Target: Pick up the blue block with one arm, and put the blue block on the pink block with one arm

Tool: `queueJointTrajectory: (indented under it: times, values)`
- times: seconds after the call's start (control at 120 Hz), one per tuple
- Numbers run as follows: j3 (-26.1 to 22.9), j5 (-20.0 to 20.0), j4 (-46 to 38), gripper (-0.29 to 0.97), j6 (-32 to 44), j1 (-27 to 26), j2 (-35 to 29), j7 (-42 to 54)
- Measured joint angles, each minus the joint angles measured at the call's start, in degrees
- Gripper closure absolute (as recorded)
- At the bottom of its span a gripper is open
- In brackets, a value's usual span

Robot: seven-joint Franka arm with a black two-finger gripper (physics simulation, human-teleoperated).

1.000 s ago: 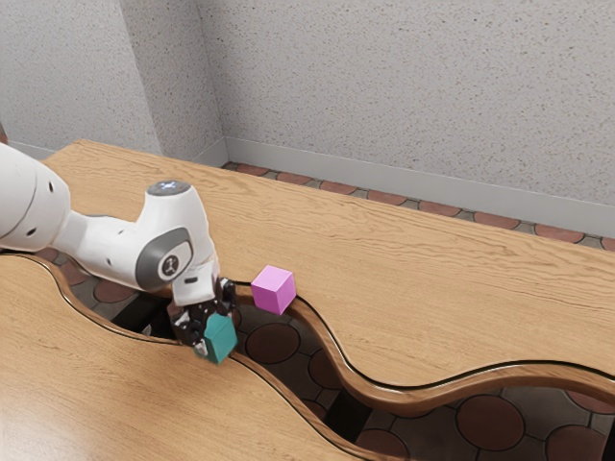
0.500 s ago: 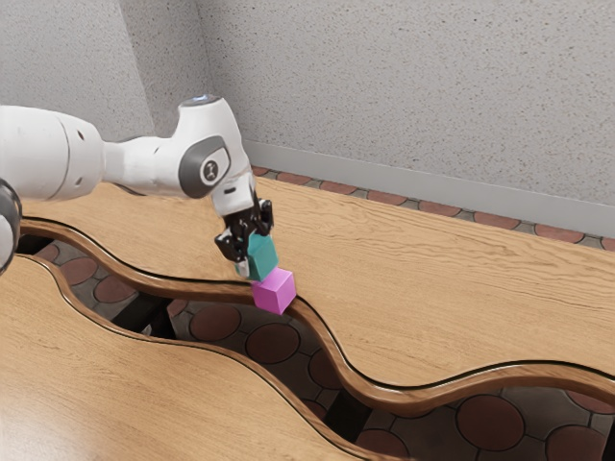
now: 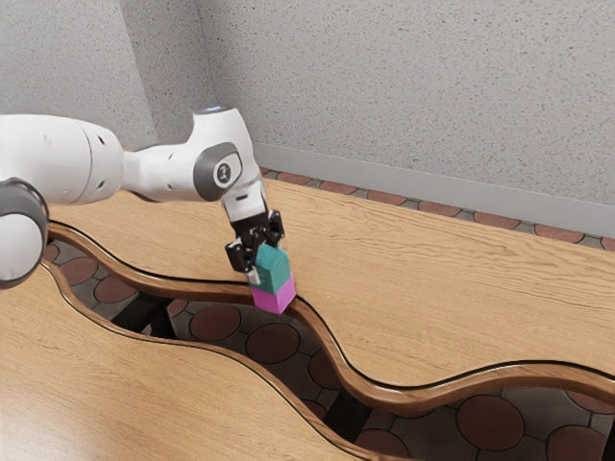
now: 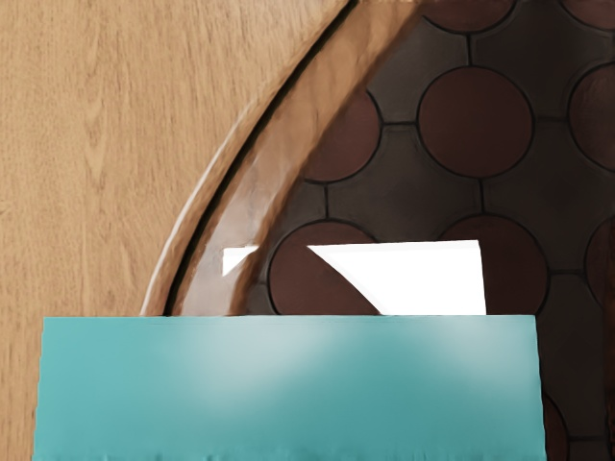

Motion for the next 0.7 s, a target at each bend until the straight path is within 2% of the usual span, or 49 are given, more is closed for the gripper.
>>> queueJointTrajectory:
  times: [0.242, 0.333, 0.408, 0.483, 0.55, 0.608, 0.7]
  values:
    - [0.27, 0.11, -0.04, 0.05, -0.55, 0.43, -0.46, -0.06]
    - [1.88, 0.19, -0.01, 0.04, -0.74, 0.61, -2.20, 0.28]
    - [2.43, 0.19, -0.43, 0.02, -2.60, 0.62, -9.07, 0.55]
    - [2.33, 0.23, -2.05, 0.02, -7.75, 0.30, -20.24, 0.27]
    - [2.08, 3.06, -3.00, 0.01, -14.76, -0.54, -29.59, -1.55]
    - [2.13, 5.95, -2.64, 0.01, -20.33, -2.13, -32.96, -3.95]
    - [2.38, 8.75, -1.59, 0.01, -26.24, -3.11, -34.34, -9.08]
